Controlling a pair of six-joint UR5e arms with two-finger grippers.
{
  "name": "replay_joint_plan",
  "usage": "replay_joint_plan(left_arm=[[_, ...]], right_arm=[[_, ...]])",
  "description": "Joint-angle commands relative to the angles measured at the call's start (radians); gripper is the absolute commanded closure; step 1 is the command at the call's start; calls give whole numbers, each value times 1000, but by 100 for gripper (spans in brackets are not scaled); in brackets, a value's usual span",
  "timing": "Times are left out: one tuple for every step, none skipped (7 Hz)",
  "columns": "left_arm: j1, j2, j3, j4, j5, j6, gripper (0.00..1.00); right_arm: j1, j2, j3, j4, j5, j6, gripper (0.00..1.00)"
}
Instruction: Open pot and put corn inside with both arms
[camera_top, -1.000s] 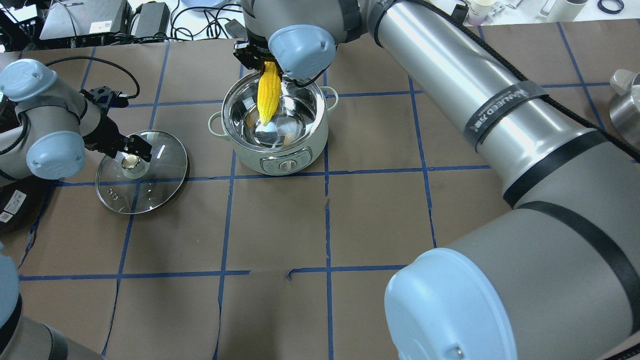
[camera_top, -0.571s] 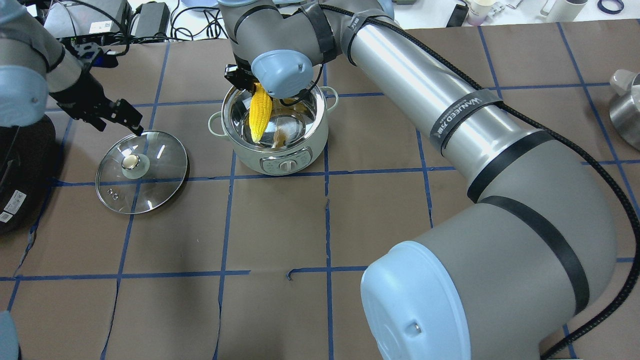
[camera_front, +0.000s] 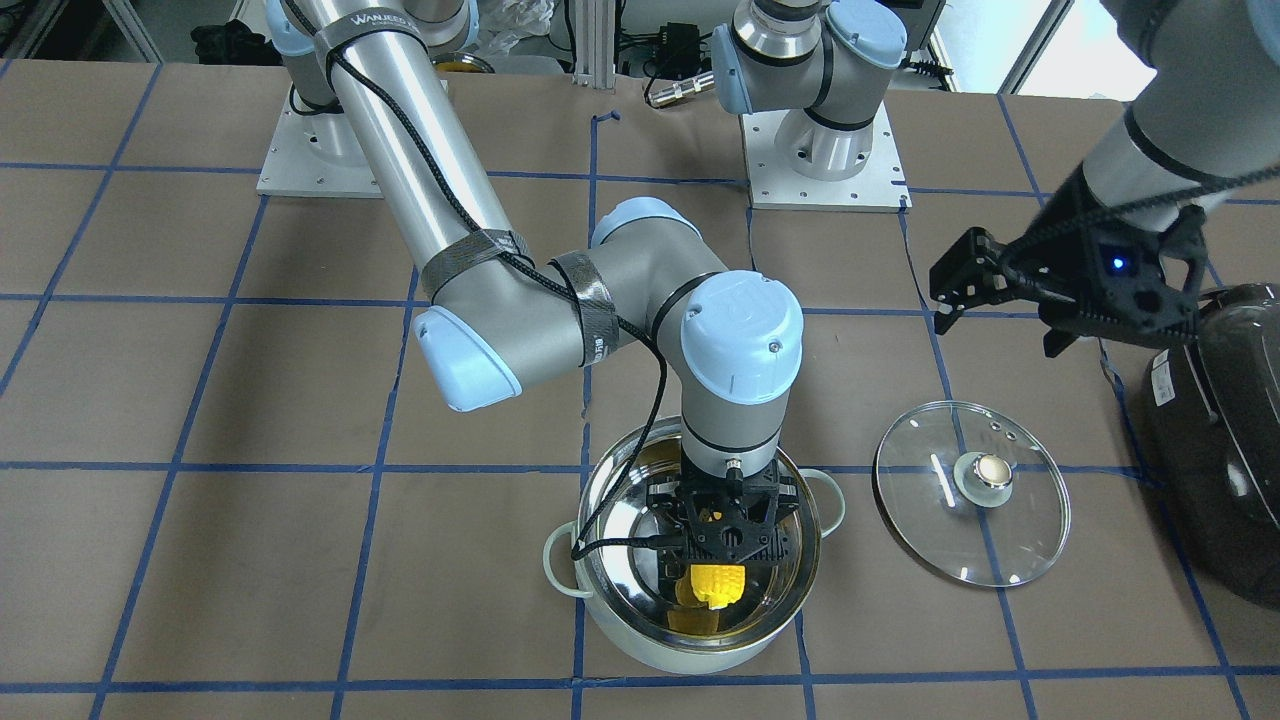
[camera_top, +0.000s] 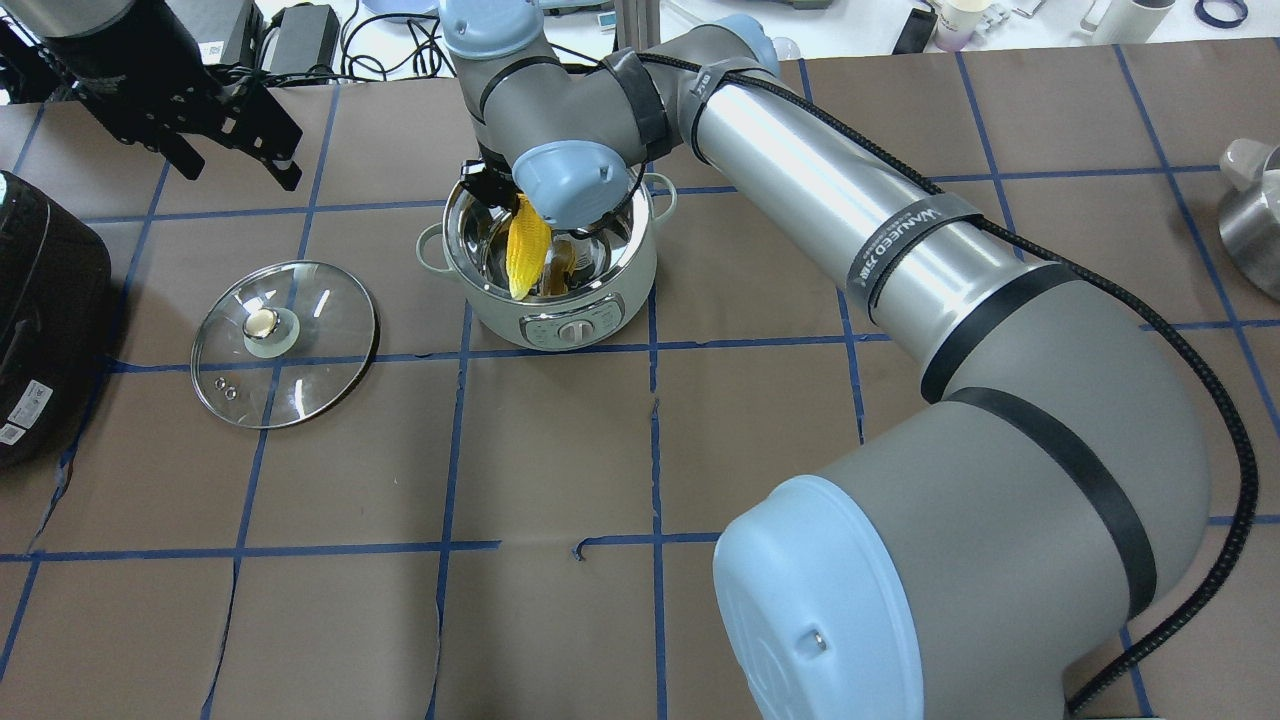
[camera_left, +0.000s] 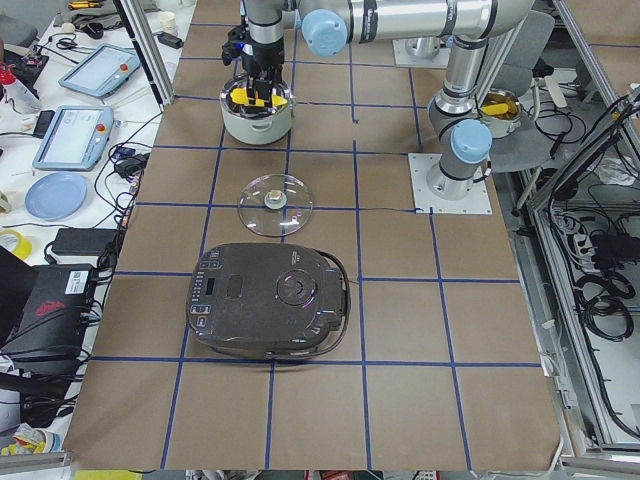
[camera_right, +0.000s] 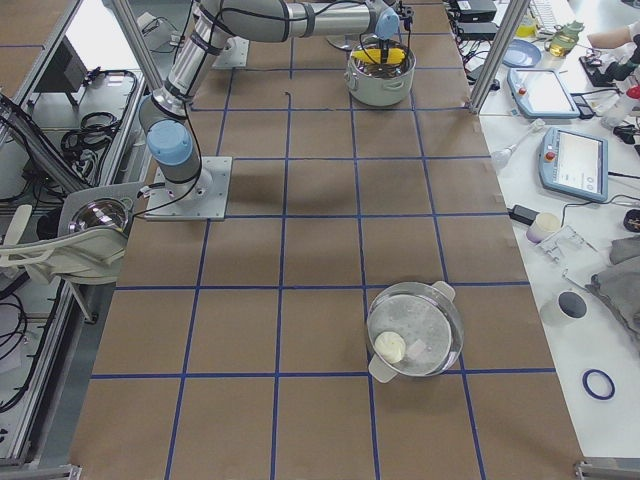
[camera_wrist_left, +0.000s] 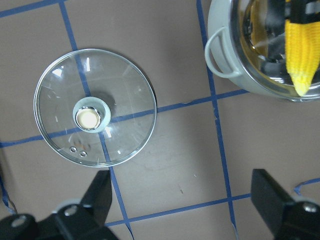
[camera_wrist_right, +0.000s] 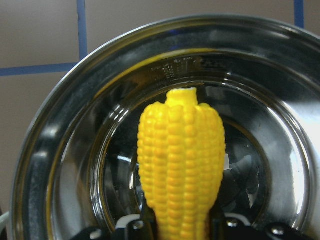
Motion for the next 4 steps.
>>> replay_joint_plan(left_arm=[[-90,54,-13,-8,52,-170,0],[-115,54,-22,0,51,-198,0],[-121,60,-25,0,51,-202,0],[-151,68,-27,0,51,-296,0]], right_arm=[[0,0,38,-41,-1,-34,56],[0,-1,71,-76,-1,-35,32],[0,-1,94,-121,-1,-66,31],[0,-1,90,-127,-2,-84,31]])
